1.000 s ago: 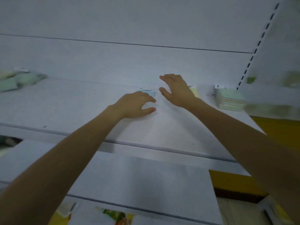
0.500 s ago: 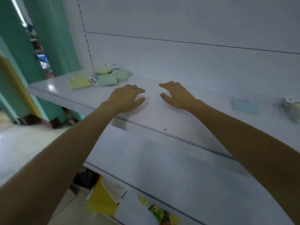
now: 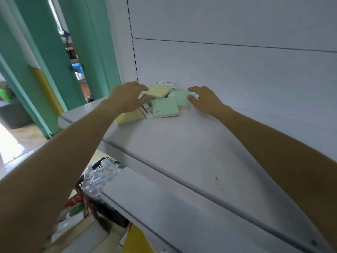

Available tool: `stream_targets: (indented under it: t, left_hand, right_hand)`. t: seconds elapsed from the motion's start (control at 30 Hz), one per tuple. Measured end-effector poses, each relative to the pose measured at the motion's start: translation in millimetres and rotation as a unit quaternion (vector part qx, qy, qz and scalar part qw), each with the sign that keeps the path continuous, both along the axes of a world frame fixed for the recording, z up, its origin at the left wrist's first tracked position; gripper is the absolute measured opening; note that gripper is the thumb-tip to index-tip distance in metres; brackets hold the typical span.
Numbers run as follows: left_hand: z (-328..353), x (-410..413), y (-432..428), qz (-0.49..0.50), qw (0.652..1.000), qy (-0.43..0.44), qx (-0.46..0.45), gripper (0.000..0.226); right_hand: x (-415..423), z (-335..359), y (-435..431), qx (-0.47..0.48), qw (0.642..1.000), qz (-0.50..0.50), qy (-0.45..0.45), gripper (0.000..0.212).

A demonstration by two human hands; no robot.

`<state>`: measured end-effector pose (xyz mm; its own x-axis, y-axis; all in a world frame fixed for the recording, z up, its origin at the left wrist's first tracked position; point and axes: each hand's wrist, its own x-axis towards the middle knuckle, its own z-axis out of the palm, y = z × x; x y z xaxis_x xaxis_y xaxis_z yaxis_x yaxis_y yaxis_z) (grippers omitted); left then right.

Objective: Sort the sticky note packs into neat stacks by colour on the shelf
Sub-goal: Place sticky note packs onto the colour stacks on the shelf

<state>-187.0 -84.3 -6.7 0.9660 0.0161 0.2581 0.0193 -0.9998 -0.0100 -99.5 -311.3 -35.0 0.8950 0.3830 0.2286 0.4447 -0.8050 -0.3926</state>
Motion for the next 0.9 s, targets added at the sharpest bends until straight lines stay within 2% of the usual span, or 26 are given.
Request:
stream_targets:
  t: [0.13,0.27,0.47,0.63,0.8,0.9]
  left_hand:
    - [-6,38,30,-0.02,0.999,0.012,-0.025,0.043]
    - [-8,76,42,-0.052,0.993,0.016,-0.109,0.043]
    - [-6,110,40,-0.091,0.968,0.092,-0.217,0.06]
    - [-2,126,54,-0.126,0.945,0.113,-0.281,0.06]
    - [-3,126,62,-0.144,0.901,0.15,-0.382,0.06]
    - [-1,125,68,-0.161,0.88,0.174,-0.412,0.066]
  right_hand:
    - [26,-4,23,0.044,0.997,-0.065,0.014,0.045]
    - [34,-5,33,0.082,0.988,-0.112,0.066,0.052]
    - [26,-5,38,0.164,0.967,-0.14,0.134,0.056]
    - [12,-3,44,0.199,0.959,-0.17,0.105,0.047]
    - [-5,-5,46,0.24,0.937,-0.248,0.058,0.035]
    - [-15,-1,44,0.254,0.923,-0.283,0.053,0.034]
